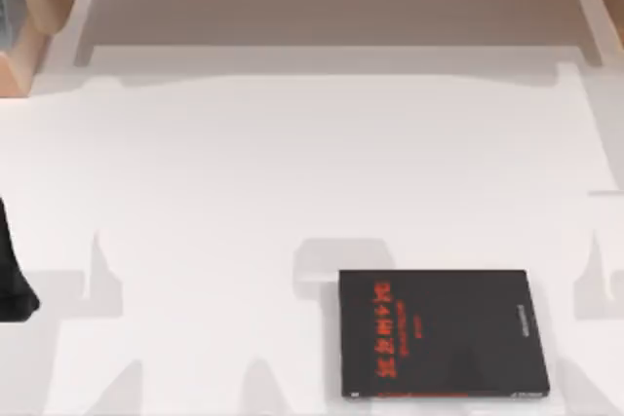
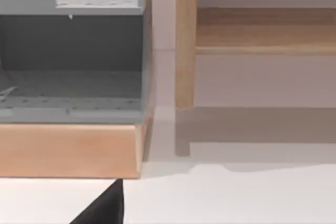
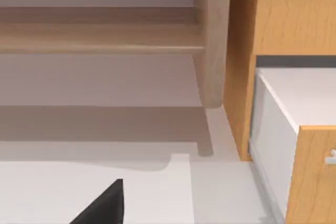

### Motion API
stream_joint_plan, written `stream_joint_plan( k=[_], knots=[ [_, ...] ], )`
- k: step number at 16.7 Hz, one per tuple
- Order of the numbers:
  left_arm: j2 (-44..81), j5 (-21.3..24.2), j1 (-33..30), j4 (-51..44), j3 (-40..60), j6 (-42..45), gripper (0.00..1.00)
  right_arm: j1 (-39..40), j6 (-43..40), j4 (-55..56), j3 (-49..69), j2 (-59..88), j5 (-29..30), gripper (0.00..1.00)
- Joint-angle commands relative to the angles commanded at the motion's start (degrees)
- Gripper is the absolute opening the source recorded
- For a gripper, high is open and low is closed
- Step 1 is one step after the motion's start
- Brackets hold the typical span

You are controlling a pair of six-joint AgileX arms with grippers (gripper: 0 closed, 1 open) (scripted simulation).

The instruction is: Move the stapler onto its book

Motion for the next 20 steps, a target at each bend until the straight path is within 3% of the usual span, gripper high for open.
stream_joint_plan(
  k=[5, 9, 20],
  knots=[
    [0.0, 0.0, 0.0, 0.0, 0.0, 0.0, 1.0, -0.38, -0.21, -1.52, 2.52, 2.6, 0.02, 1.0],
    [0.0, 0.0, 0.0, 0.0, 0.0, 0.0, 1.0, -1.96, -1.08, -7.44, 12.25, 12.76, 0.14, 1.0],
    [0.0, 0.0, 0.0, 0.0, 0.0, 0.0, 1.0, -10.95, -5.47, -37.63, 61.99, 65.94, 0.5, 1.0]
  ],
)
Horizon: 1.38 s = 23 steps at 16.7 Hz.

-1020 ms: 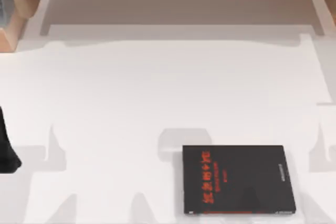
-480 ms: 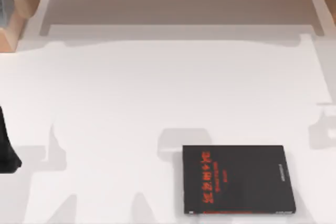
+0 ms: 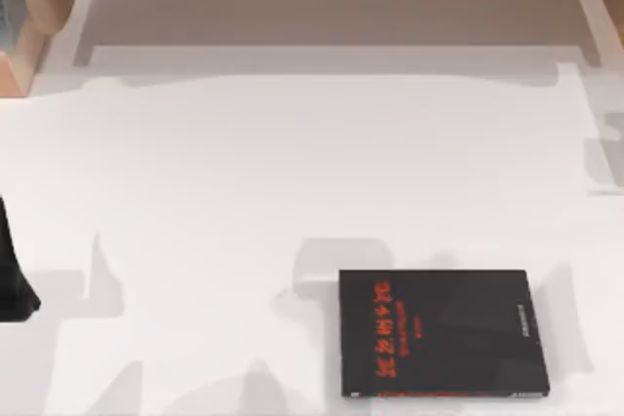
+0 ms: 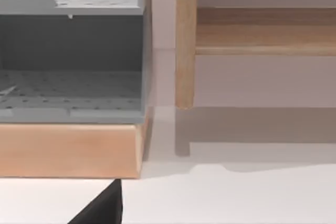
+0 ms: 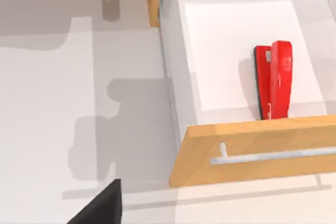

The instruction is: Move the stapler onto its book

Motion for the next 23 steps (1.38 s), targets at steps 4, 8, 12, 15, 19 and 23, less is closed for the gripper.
stream_joint_plan(
  k=[4, 8, 12, 15, 19, 23],
  knots=[
    [0.0, 0.0, 0.0, 0.0, 0.0, 0.0, 1.0, -3.81, -1.81, -12.68, 21.51, 22.91, 0.03, 1.0],
    [0.0, 0.0, 0.0, 0.0, 0.0, 0.0, 1.0, -7.19, -3.46, -24.5, 42.47, 44.58, -0.07, 1.0],
    [0.0, 0.0, 0.0, 0.0, 0.0, 0.0, 1.0, -9.66, -4.83, -34.47, 61.24, 63.1, -0.31, 1.0],
    [0.0, 0.0, 0.0, 0.0, 0.0, 0.0, 1.0, -10.6, -5.6, -40.1, 72.83, 73.74, -0.59, 1.0],
    [0.0, 0.0, 0.0, 0.0, 0.0, 0.0, 1.0, -10.42, -6.2, -44.47, 83.8, 82.39, -1.14, 1.0],
    [0.0, 0.0, 0.0, 0.0, 0.0, 0.0, 1.0, -10.16, -6.33, -45.39, 86.95, 84.42, -1.37, 1.0]
  ],
)
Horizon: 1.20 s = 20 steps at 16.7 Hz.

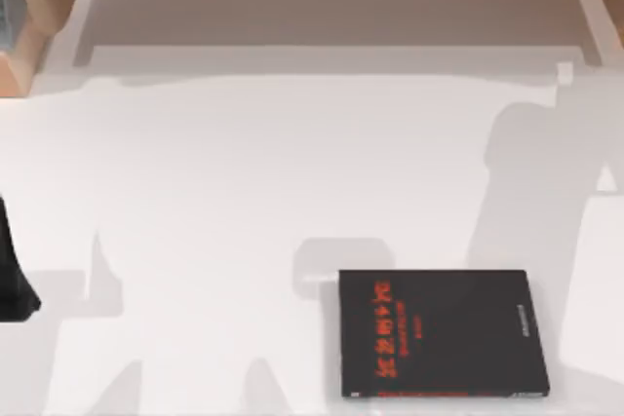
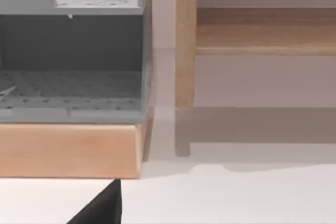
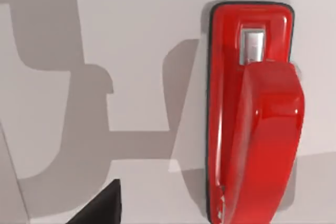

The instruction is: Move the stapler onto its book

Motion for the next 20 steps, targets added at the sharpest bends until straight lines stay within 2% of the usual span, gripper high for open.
stream_joint_plan(
  k=[12, 20],
  knots=[
    [0.0, 0.0, 0.0, 0.0, 0.0, 0.0, 1.0, -0.84, -0.88, -1.14, -5.02, -6.04, -0.03, 1.0],
    [0.0, 0.0, 0.0, 0.0, 0.0, 0.0, 1.0, -0.74, -0.81, 6.47, -11.73, -4.72, -0.22, 1.0]
  ],
)
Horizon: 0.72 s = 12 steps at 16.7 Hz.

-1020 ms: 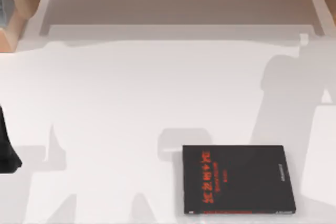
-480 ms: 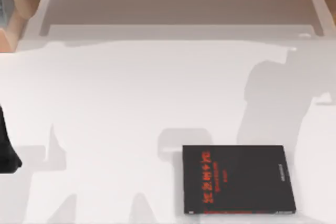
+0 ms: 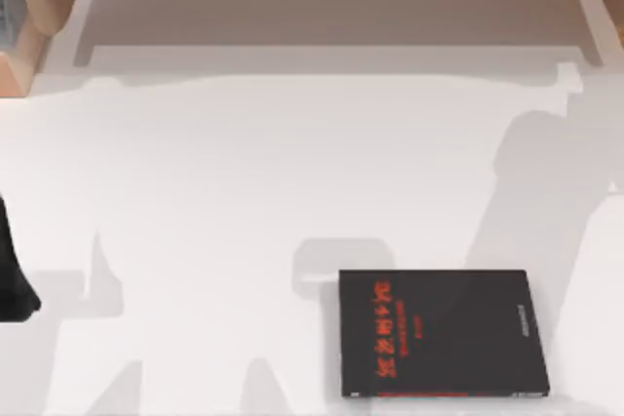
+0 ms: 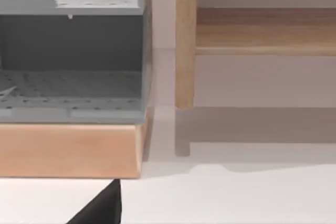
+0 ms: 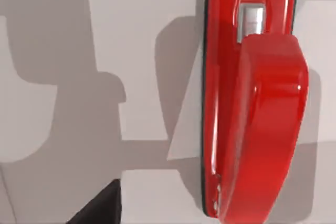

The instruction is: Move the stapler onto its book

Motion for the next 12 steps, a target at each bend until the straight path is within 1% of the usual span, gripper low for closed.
stream_joint_plan(
  k=[5, 10, 12],
  knots=[
    [0.0, 0.0, 0.0, 0.0, 0.0, 0.0, 1.0, 0.86, 0.94, 5.04, -0.44, 4.02, 0.23, 1.0],
    [0.0, 0.0, 0.0, 0.0, 0.0, 0.0, 1.0, 0.91, 0.99, 5.26, -0.41, 4.31, 0.23, 1.0],
    [0.0, 0.0, 0.0, 0.0, 0.0, 0.0, 1.0, 0.91, 0.99, 5.26, -0.41, 4.31, 0.23, 0.85]
  ],
)
